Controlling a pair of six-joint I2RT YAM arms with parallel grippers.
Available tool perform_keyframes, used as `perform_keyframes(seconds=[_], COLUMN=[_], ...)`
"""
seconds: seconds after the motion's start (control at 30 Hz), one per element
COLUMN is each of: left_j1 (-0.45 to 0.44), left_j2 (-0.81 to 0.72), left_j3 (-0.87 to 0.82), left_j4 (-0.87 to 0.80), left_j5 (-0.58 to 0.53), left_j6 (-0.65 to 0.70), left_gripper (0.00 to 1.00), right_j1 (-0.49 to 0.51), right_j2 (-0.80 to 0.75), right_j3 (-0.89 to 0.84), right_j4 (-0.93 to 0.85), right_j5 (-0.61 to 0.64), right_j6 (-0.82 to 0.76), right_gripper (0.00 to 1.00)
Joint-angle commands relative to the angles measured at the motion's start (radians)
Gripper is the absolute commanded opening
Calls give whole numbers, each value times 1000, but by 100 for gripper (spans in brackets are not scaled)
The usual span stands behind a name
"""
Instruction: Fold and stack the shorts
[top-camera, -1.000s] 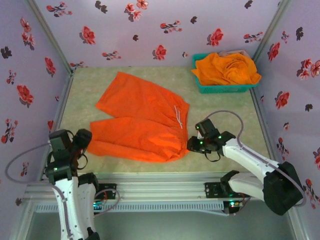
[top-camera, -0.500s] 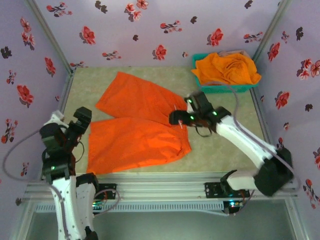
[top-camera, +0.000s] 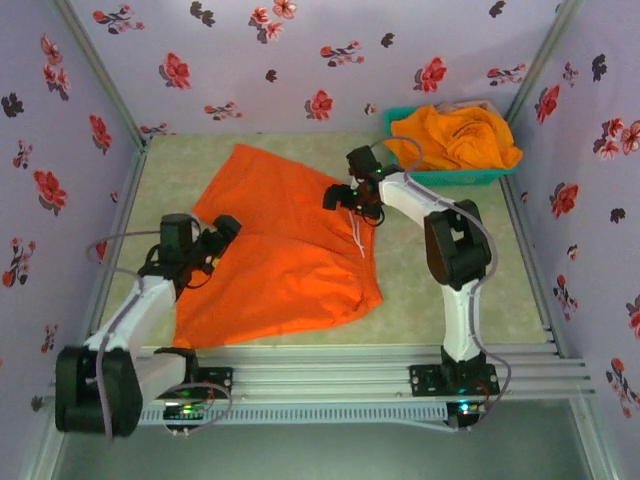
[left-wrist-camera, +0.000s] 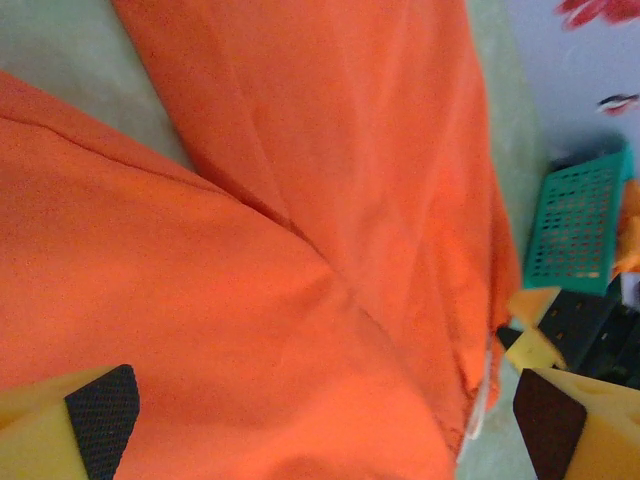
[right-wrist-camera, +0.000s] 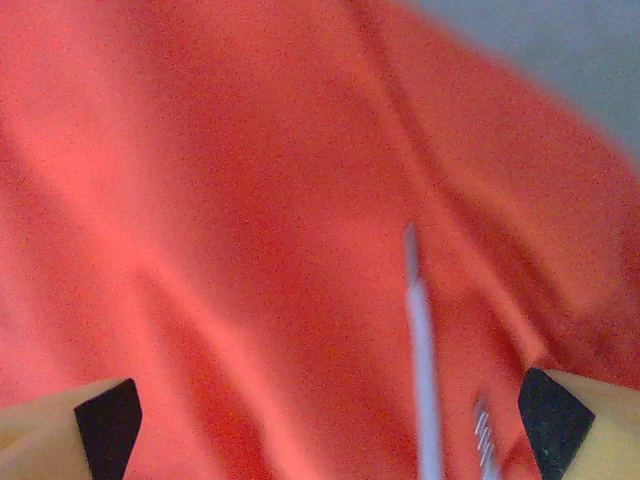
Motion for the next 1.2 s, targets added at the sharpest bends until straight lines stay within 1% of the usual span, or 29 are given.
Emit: perform_keyframes(seconds=[0.0, 0.1, 0.2, 0.3, 0.37, 0.47, 0.53, 0.63, 0.73, 0.83, 1.0, 1.03, 1.17], left_j1=[-22, -22, -21, -6, 4, 10, 9, 11, 12, 17, 37, 41, 60], left_j2=[87, 138, 134, 131, 141, 173, 211, 286, 377, 490, 659, 688, 774], left_j3=[14, 11, 34, 123, 194, 285, 343, 425, 496, 576, 657, 663, 672], left_j4=[129, 160, 164, 110, 74, 65, 67, 50, 52, 55, 99, 111, 163], left_j5=[-45, -49, -90, -111, -111, -111, -112, -109, -100, -81, 1, 5, 2], left_j6=[36, 43, 69, 113, 136, 165, 190, 218, 228, 244, 185, 174, 177], left_gripper=[99, 99, 99, 99, 99, 99, 99, 99, 99, 99, 99, 99, 99], right_j1=[-25, -45, -70, -102, -115, -123, -120, -93, -51, 6, 79, 91, 117], right_j2=[92, 170, 246, 328, 366, 376, 347, 254, 155, 41, -135, -179, -298], right_j3=[119, 202, 301, 454, 541, 632, 638, 576, 508, 396, 145, 68, -147], right_j4=[-71, -108, -159, -249, -288, -301, -284, -214, -155, -96, 27, 69, 169], right_j5=[3, 24, 69, 116, 124, 109, 69, 25, 27, 24, 26, 16, 20], right_j6=[1, -2, -16, -40, -54, -69, -64, -70, -93, -98, -60, -39, 6], right_gripper=[99, 99, 99, 99, 99, 99, 99, 99, 99, 99, 99, 99, 99])
